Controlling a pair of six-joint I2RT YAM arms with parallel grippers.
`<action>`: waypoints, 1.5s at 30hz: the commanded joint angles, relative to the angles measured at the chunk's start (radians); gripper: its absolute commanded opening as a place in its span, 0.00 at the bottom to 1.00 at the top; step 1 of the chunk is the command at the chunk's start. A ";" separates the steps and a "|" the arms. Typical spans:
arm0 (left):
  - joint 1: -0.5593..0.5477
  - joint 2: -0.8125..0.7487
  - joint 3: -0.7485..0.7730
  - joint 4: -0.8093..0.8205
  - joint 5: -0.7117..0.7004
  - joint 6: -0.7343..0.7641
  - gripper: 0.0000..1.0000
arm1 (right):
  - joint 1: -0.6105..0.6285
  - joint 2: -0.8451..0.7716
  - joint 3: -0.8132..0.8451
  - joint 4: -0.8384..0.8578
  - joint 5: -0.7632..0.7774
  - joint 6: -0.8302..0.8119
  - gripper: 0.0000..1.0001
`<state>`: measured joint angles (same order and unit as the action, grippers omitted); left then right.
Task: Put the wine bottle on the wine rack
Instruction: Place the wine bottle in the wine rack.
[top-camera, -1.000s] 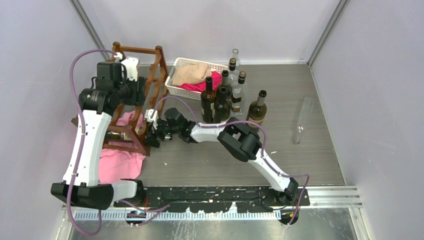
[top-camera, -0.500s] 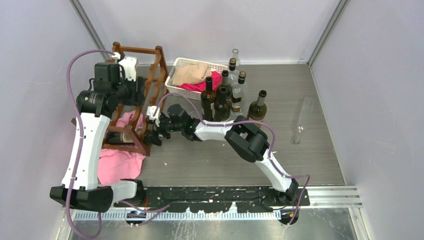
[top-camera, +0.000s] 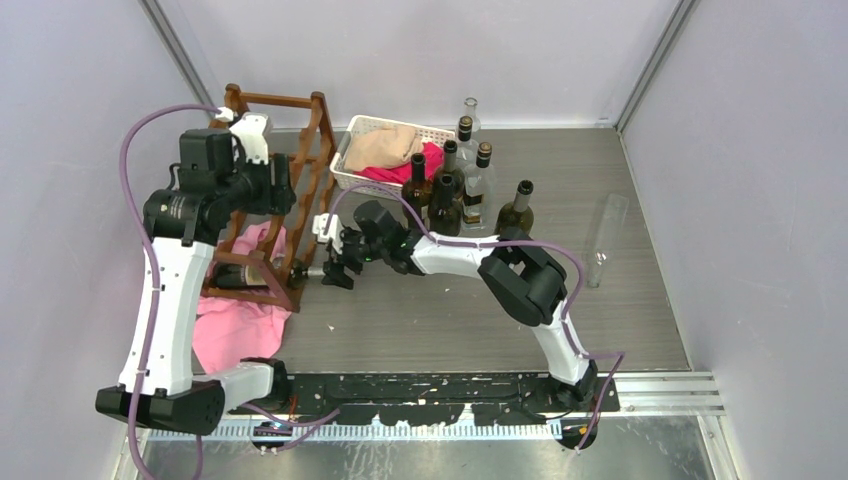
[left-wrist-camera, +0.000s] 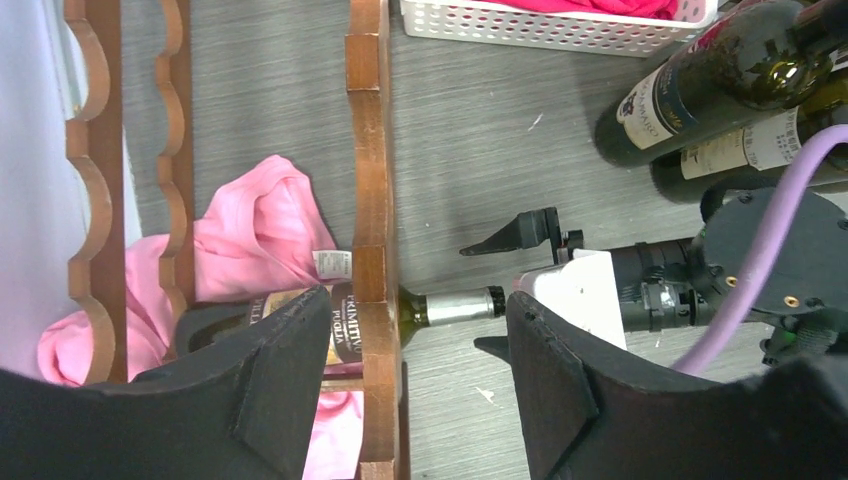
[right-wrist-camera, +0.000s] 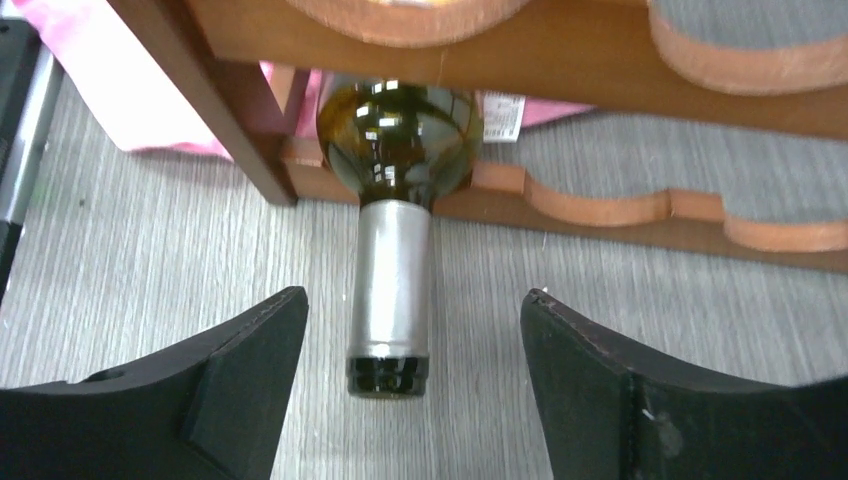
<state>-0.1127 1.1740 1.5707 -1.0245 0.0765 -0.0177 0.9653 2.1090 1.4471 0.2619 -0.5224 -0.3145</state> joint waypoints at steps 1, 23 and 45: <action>-0.001 0.020 0.067 -0.032 0.039 -0.055 0.64 | -0.004 -0.032 0.026 -0.092 -0.030 -0.081 0.79; -0.001 0.192 0.163 -0.214 -0.103 -0.060 0.64 | 0.008 0.024 0.068 -0.133 -0.048 -0.087 0.08; -0.001 0.211 0.141 -0.198 -0.084 -0.042 0.63 | 0.008 0.077 0.065 -0.133 -0.021 -0.072 0.01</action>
<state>-0.1127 1.3834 1.6989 -1.2400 -0.0177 -0.0708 0.9649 2.1540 1.4536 0.1287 -0.5419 -0.4084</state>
